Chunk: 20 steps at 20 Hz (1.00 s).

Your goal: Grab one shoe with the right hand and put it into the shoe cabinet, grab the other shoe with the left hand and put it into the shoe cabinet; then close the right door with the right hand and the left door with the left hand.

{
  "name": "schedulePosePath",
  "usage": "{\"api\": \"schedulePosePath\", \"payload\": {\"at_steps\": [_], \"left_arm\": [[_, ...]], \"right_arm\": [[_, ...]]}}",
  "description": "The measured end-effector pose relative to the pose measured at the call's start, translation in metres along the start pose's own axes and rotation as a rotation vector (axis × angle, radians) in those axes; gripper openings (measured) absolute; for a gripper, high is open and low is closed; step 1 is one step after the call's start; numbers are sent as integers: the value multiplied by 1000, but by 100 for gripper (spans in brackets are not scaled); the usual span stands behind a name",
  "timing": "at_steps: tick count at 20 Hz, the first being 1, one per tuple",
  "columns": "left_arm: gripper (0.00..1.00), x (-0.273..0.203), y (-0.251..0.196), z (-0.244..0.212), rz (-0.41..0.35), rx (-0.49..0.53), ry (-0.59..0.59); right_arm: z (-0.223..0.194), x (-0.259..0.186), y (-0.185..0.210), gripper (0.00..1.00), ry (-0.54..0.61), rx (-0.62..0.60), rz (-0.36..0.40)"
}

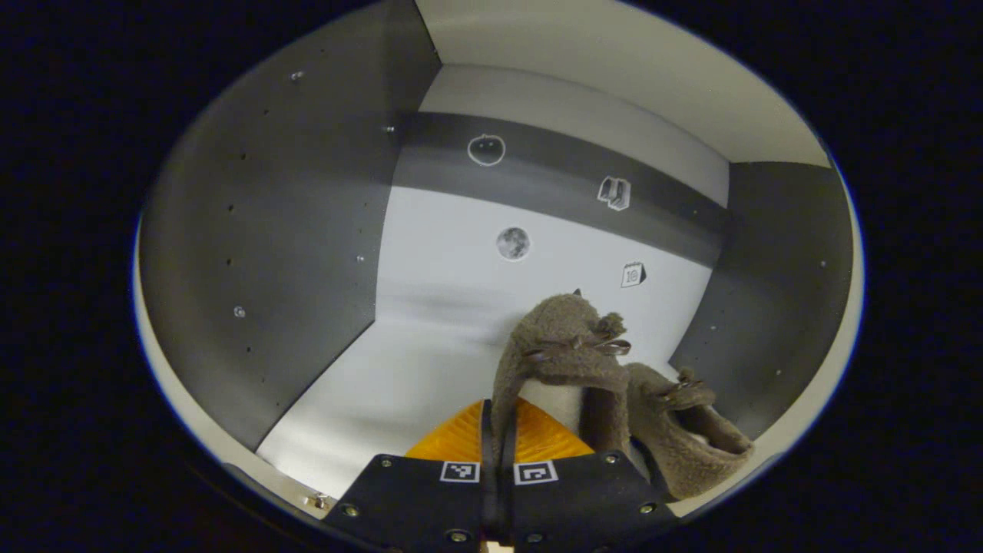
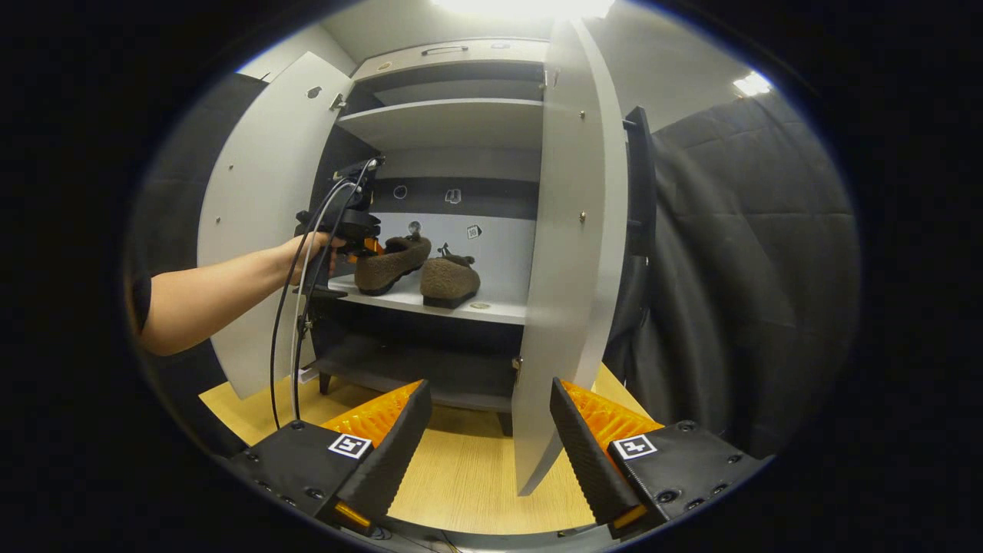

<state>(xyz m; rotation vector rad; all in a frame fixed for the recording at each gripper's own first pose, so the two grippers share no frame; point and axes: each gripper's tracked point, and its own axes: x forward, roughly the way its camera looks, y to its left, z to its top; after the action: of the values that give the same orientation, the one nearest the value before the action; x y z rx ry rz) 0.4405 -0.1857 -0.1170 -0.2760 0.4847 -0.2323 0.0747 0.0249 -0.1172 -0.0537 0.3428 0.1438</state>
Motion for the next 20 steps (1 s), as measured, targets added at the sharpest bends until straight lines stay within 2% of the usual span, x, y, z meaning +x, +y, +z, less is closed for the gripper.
{"api": "schedulePosePath", "payload": {"at_steps": [2, 3, 4, 5, 6, 9, 11, 13, 15, 20], "left_arm": [[1, 2, -1, 1, 3, 10, 9], [9, -1, -4, 1, -4, 18, 13], [9, -6, -2, 1, 9, 30, 13], [18, -7, -5, 6, -3, 35, -2], [32, -11, -7, 10, -7, 55, -8], [100, -33, -7, 12, 13, 151, 1], [98, -54, -12, 20, 13, 200, -32], [100, -81, -20, 24, -3, 217, -71], [97, -111, -25, 29, -9, 235, -114], [100, -185, -30, 29, -28, 239, -206]], "right_arm": [[-2, 3, -1, 98, 4, 14, 1], [0, 3, -1, 98, 2, 25, 4], [-1, 5, -1, 98, 1, 33, 6], [0, 6, 1, 98, 0, 38, 11], [1, 4, 2, 98, -5, 43, 15], [7, 0, 5, 98, -21, 47, 26], [11, -5, 6, 98, -35, 53, 30], [16, -11, 7, 98, -48, 61, 33], [20, -17, 6, 98, -64, 65, 33], [36, -32, 10, 98, -98, 79, 39]]}}
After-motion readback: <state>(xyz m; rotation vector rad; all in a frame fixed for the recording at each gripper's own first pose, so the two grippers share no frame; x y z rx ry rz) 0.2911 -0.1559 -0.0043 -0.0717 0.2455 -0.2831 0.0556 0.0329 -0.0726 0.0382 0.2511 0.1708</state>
